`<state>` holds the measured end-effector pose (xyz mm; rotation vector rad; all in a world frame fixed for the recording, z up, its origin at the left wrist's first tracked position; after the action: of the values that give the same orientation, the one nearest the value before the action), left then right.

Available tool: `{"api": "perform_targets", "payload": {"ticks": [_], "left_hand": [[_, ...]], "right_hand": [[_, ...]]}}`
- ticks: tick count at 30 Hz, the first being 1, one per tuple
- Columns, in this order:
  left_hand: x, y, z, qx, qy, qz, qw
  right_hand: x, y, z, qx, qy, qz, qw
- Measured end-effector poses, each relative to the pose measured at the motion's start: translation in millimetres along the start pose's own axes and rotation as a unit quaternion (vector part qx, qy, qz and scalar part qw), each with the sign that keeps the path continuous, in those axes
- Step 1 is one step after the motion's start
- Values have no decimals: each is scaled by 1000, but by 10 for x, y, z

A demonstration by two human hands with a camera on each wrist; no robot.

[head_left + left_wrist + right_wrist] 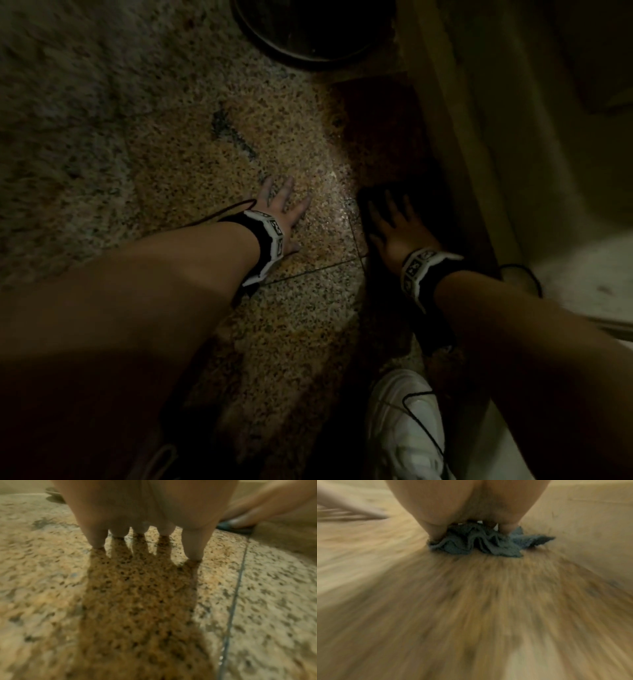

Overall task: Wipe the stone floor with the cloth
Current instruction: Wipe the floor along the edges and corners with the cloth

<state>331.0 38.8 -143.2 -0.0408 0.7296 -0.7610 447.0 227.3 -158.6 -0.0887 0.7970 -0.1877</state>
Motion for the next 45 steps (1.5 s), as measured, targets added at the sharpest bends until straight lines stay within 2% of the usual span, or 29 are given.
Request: {"api": "perform_targets", "payload": {"ticks": [5, 8, 11, 15, 19, 23, 29, 36, 42, 45], "left_hand": [[-96, 18, 62, 7, 22, -69, 997], [-148, -21, 150, 23, 13, -57, 998], [-67, -137, 165, 51, 31, -40, 997], [131, -352, 86, 75, 31, -47, 996], [275, -452, 37, 72, 32, -44, 996], [351, -460, 7, 67, 37, -37, 996], [341, -428, -32, 55, 25, -48, 997], [374, -440, -45, 62, 47, -41, 996], [332, -416, 5, 58, 45, -56, 996], [346, -464, -2, 65, 53, -31, 996]], "right_hand": [[287, -255, 260, -6, -46, -20, 999], [294, -323, 276, 22, -40, -48, 998], [265, -318, 237, 33, -37, -61, 997], [46, -344, 3, 36, -19, -48, 998], [-309, -409, -374, 36, 14, -36, 999], [-435, -467, -513, 36, 24, -46, 998], [-206, -550, -266, 5, -7, -10, 1000], [277, -884, 113, -31, -51, 7, 998], [315, -969, 114, -16, -52, -10, 998], [219, -1004, 35, -3, -51, -29, 998]]}}
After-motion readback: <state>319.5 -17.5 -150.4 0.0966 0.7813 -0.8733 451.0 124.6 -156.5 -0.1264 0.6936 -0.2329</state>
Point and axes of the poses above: each hand's wrist, its own z-axis away from the middle knuckle, its own x-axis out of the palm, y = z × x, the point moved 2 cm from there along -z, towards the middle knuckle, and after that the axes turned 14 degrees about -x, right-handed, at the moved point
